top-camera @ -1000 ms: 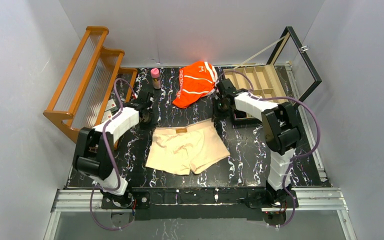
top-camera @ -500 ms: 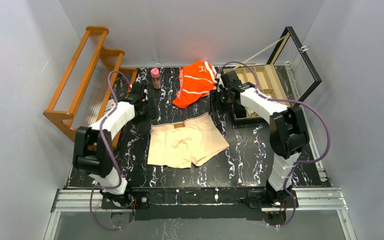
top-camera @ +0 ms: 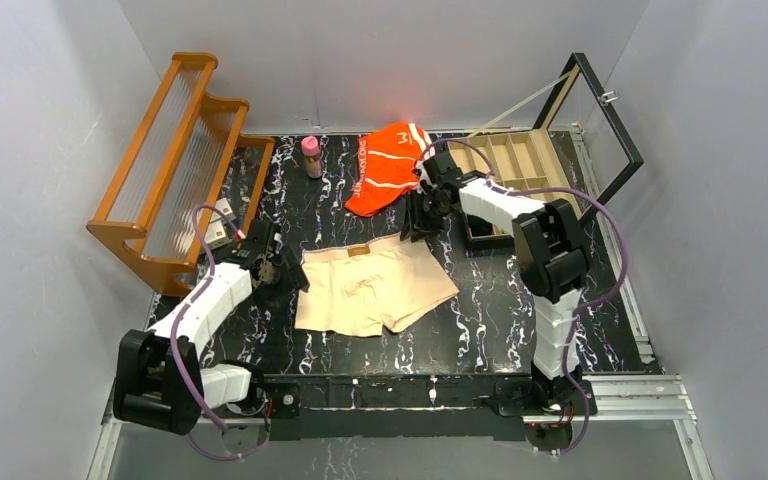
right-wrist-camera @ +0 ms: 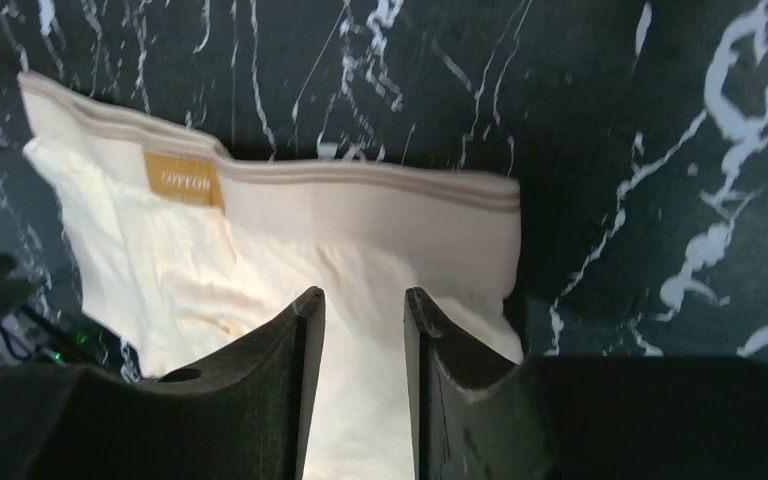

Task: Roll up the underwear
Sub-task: Fold the underwear at the center of the board.

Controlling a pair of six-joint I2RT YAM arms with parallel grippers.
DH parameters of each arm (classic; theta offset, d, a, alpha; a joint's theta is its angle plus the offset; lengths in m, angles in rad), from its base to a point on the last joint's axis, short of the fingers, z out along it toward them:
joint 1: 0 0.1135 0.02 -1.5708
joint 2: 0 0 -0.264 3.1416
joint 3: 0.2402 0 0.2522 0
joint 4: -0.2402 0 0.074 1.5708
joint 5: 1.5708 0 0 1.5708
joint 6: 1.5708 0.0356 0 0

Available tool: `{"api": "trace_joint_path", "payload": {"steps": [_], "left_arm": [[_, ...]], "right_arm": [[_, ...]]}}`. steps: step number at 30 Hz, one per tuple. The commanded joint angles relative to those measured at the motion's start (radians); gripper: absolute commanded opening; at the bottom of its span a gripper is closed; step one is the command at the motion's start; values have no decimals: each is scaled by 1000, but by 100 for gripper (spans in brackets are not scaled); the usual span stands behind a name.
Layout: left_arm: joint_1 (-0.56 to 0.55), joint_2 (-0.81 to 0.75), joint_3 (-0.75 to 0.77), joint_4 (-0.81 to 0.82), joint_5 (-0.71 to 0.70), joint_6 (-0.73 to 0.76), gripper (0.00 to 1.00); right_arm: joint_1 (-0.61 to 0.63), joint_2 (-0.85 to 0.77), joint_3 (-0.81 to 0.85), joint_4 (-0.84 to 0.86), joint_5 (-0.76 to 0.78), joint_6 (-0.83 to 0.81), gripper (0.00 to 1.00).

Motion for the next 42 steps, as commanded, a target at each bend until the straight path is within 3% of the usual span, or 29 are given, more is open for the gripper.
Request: {"api": "trace_joint_path", "payload": {"steps": [1, 4, 8, 16, 19, 24, 33, 42], "left_arm": [[0, -55, -64, -56, -31, -110, 70], [0, -71, -95, -54, -16, -137, 69], [-2, -85, -115, -53, 0, -151, 65], [-7, -108, -168, -22, 72, -209, 59], [-15, -130, -193, -14, 96, -231, 58], [-28, -170, -239, -11, 86, -283, 54], [-34, -147, -273, 27, 89, -299, 37], [-37, -133, -305, 70, 94, -304, 15]], "right_arm": [[11, 88, 110, -6, 134, 40, 43], [11, 145, 172, -54, 253, 43, 46], [12, 198, 272, -134, 220, 23, 48], [25, 20, 240, -75, 115, 53, 69], [38, -10, 249, -82, 105, 70, 72], [107, -3, 303, -142, 177, 68, 67], [307, 98, 453, -196, 423, 74, 58], [437, 237, 620, -183, 475, 91, 57]]}}
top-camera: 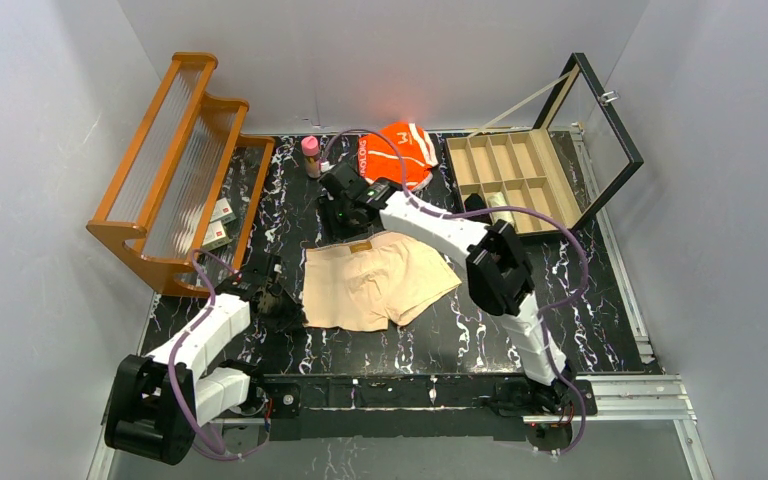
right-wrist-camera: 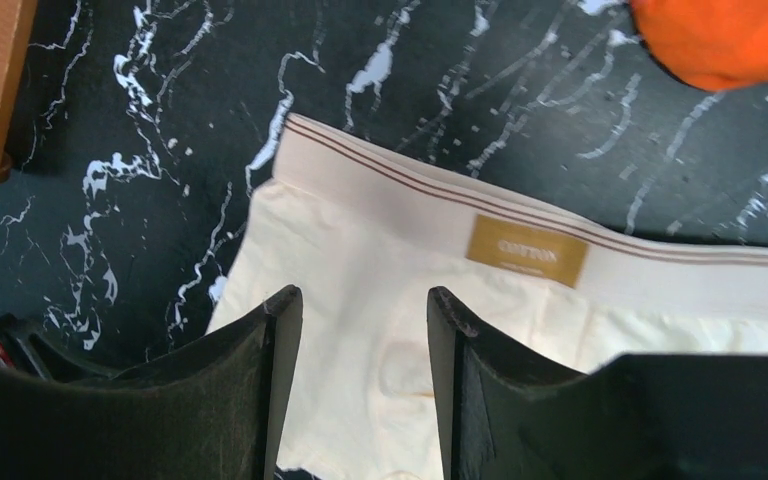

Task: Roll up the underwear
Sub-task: Fold the underwear at the center of the board.

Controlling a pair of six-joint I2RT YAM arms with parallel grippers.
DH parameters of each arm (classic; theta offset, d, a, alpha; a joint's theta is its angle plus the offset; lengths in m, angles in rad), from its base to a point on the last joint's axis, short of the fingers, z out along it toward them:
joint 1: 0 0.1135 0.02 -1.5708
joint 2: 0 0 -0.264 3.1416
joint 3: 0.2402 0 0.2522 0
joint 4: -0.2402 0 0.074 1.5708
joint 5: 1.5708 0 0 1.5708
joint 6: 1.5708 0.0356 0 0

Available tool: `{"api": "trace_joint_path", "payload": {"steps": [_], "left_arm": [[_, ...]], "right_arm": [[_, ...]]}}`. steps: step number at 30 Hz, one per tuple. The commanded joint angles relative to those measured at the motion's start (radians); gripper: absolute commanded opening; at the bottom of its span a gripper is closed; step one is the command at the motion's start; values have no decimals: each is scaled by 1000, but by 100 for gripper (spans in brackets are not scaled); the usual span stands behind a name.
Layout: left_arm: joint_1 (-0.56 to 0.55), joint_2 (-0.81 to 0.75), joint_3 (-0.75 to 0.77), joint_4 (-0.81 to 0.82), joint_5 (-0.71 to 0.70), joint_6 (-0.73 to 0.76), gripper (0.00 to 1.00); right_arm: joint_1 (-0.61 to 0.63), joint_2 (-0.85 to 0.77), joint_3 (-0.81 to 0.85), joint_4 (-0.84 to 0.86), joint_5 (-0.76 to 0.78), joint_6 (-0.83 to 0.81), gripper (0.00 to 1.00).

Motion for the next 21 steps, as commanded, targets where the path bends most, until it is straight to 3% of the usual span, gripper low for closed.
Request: {"api": "trace_joint_path", "payload": {"steps": [1, 5, 11, 21], "left_arm": [[-6, 20, -41, -9, -24, -2, 13], [-7, -6, -50, 2, -36, -5, 0], [-7, -49, -64, 14, -36, -10, 0], [-7, -62, -71, 16, -33, -16, 0]], "right_arm": [[34, 73, 126, -6, 54, 15, 57], [68, 172, 248, -6, 54, 15, 57], [104, 306, 413, -6, 54, 15, 57], [137, 387, 436, -6, 54, 15, 57]]}}
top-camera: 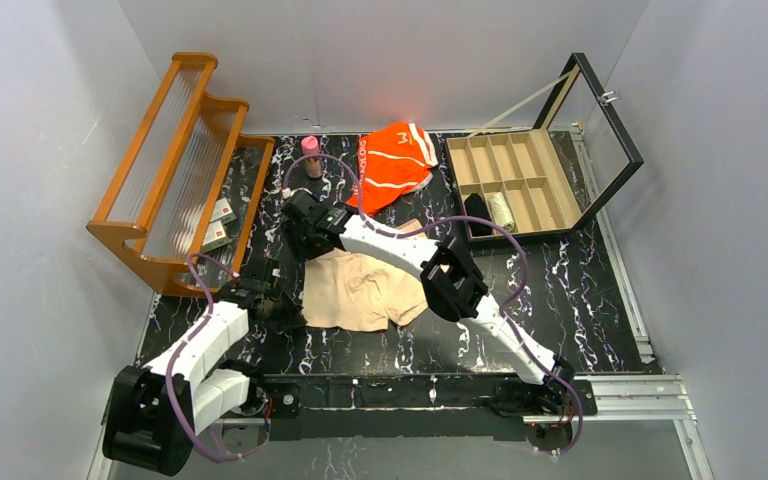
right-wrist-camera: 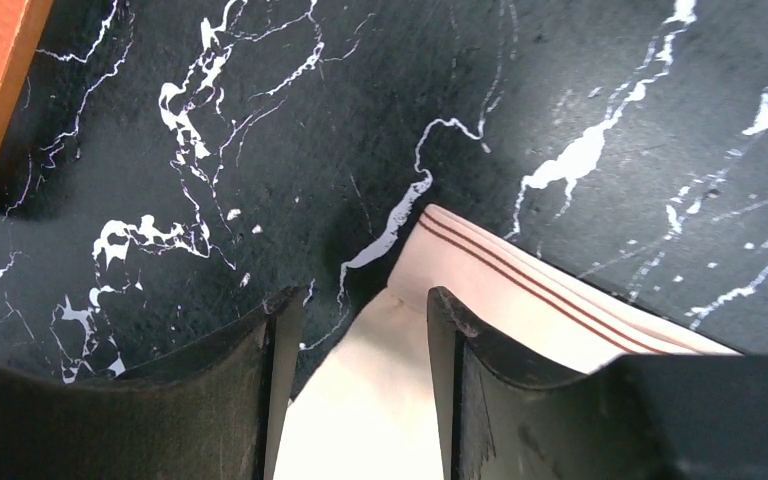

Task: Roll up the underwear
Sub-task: Fold the underwear at the center of the board.

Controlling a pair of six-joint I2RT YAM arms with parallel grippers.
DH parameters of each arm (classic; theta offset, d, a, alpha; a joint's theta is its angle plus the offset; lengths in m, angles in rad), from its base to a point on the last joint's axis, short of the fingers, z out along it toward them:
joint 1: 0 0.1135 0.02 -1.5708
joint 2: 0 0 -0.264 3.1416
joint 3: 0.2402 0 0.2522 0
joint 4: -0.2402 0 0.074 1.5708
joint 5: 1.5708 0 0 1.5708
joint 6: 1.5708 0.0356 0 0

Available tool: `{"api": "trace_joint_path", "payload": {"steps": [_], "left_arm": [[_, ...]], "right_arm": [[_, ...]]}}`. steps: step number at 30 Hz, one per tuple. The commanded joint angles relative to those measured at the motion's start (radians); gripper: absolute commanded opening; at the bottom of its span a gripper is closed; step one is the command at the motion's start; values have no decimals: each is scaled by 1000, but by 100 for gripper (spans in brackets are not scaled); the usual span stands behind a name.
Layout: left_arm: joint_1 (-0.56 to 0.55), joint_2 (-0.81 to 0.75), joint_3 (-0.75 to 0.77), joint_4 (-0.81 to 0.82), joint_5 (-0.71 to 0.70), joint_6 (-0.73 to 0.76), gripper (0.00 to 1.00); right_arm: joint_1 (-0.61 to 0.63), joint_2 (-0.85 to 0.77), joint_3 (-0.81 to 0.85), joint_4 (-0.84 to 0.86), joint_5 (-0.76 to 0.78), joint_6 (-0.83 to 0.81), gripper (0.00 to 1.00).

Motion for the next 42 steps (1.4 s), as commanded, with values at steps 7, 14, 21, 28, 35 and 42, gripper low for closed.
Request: {"api": "trace_joint_path", "payload": {"steps": [7, 14, 21, 28, 35, 42], "left_arm": [[-7, -24, -33, -28, -27, -9, 0], [-6, -36, -36, -31, -30, -14, 0], [-7, -38, -33, -37, -33, -19, 0], [-7, -46, -32, -38, -34, -20, 0], [-7, -57, -31, -42, -36, -23, 0], [-7, -53, -24, -42, -39, -19, 0]], "right_arm": [[30, 107, 98, 4, 16, 12, 57], [46, 40, 69, 166, 109, -132, 60], [46, -7, 90, 39, 296, -65, 43], [42, 53, 91, 34, 278, -67, 44], [42, 87, 69, 38, 223, -42, 45], [42, 92, 65, 43, 232, -39, 47]]}}
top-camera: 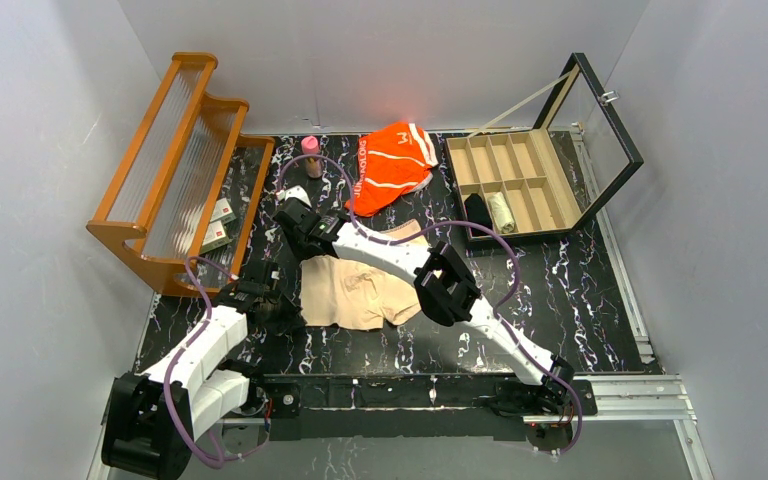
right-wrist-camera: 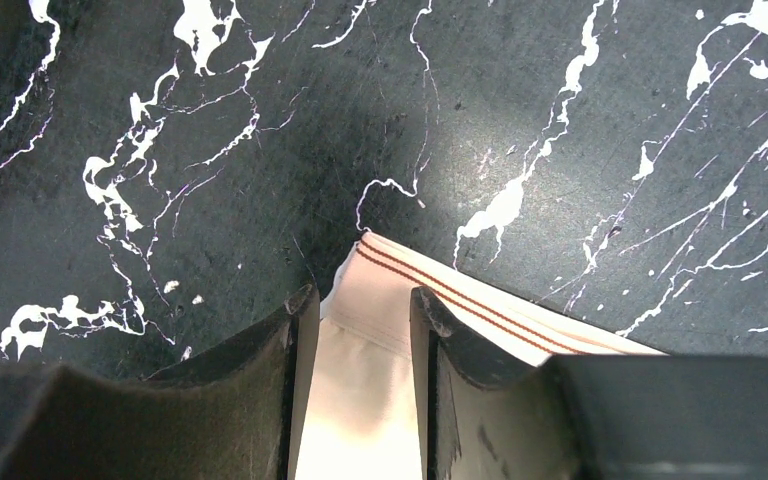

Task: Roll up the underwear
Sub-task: Fold the underwear at the center of the board.

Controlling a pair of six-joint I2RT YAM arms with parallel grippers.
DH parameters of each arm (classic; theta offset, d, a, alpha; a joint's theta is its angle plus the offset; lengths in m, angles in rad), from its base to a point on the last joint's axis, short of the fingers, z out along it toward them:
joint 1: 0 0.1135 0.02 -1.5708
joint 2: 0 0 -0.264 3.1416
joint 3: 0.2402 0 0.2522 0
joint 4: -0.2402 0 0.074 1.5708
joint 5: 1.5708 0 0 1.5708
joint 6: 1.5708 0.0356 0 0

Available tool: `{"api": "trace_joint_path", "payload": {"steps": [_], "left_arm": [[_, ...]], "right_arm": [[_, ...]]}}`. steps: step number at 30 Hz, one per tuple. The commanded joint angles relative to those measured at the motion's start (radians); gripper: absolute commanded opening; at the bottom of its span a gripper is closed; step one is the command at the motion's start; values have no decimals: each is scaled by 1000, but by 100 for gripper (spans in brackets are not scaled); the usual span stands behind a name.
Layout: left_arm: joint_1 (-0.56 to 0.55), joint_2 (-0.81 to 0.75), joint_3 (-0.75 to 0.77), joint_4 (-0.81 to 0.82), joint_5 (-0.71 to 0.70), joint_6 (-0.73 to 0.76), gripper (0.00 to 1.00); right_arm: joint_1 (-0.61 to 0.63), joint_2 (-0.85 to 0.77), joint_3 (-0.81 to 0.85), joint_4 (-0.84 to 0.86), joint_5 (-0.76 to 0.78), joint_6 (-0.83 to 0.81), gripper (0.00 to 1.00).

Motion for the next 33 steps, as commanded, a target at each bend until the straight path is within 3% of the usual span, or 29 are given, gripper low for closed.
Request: {"api": "trace_joint_path", "payload": {"steps": [1, 11, 16, 18, 19, 30, 32, 33], "left_arm": [[-7, -12, -2, -41, -32, 0, 0], [-7, -30, -5, -41, -31, -2, 0], [-6, -22, 9, -42, -28, 7, 0], [-7, -17, 21, -44, -27, 13, 0], [-6, -14, 28, -47, -28, 18, 0], [-7, -25, 196, -169, -126, 98, 0], [-6, -19, 208, -180, -132, 103, 0], [-6, -17, 208, -180, -130, 103, 0]], "right_arm": [[0, 32, -10, 28, 5, 14, 47], [0, 72, -67, -1, 23, 21, 40], [0, 41, -7, 4, 33, 8, 31], [-1, 28, 25, 7, 29, -1, 19], [-3, 21, 38, 8, 25, -3, 18], [-106, -140, -32, 73, -238, 114, 23], [-121, -159, -67, 85, -273, 127, 29], [-126, -163, -80, 89, -291, 131, 39]]}}
